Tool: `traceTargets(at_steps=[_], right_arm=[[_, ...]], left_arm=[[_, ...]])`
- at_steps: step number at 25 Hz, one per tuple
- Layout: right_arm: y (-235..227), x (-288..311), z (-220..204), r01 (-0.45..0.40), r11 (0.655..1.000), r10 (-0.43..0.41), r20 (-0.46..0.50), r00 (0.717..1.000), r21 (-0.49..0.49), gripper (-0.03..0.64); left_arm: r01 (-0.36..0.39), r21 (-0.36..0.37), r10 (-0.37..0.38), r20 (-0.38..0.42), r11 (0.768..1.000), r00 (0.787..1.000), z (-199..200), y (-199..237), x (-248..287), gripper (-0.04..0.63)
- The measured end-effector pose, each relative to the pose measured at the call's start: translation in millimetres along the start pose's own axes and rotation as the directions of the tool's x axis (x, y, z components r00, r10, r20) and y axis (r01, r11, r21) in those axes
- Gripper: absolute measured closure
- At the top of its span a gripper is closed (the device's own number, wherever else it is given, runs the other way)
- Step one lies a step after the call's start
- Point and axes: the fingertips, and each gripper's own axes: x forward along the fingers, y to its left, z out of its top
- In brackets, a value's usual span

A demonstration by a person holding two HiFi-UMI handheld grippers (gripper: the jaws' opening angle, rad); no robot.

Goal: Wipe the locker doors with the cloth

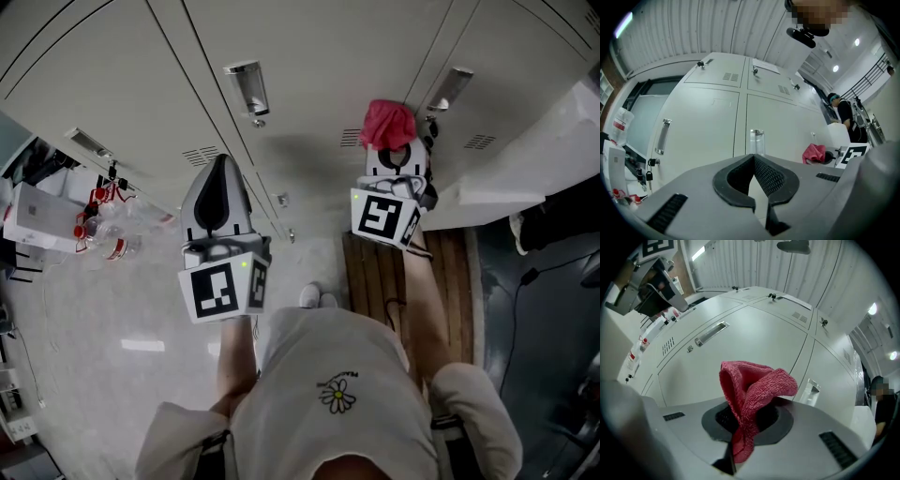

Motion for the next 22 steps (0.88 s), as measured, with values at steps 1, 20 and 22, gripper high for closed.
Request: traceTargets(at_steps=[1, 20, 22], right_arm=[[-3.7, -0.7, -3.8, 0.008, 1.000, -0.008, -0.008, 1.000, -0.004, 0.586], [-37.5, -6.9, -42.0, 0.090, 0.996, -0.091, -0.102, 0.991, -0.013, 0.586], [-37.4, -6.3, -41.9, 0.095, 0.995, -0.094, -0.100, 0.991, 0.007, 0.586]], left_arm=[[0.001, 0.000, -0.001, 0.000, 1.000, 1.000, 0.2, -0.4, 0.1, 0.580], [0.003, -0.008, -0.003, -0.003, 1.000, 1.000, 1.1, -2.2, -1.9, 0.580], [0.001, -0.005, -0.001, -0.004, 1.000, 1.000, 0.9, -1.4, -2.6, 0.580]])
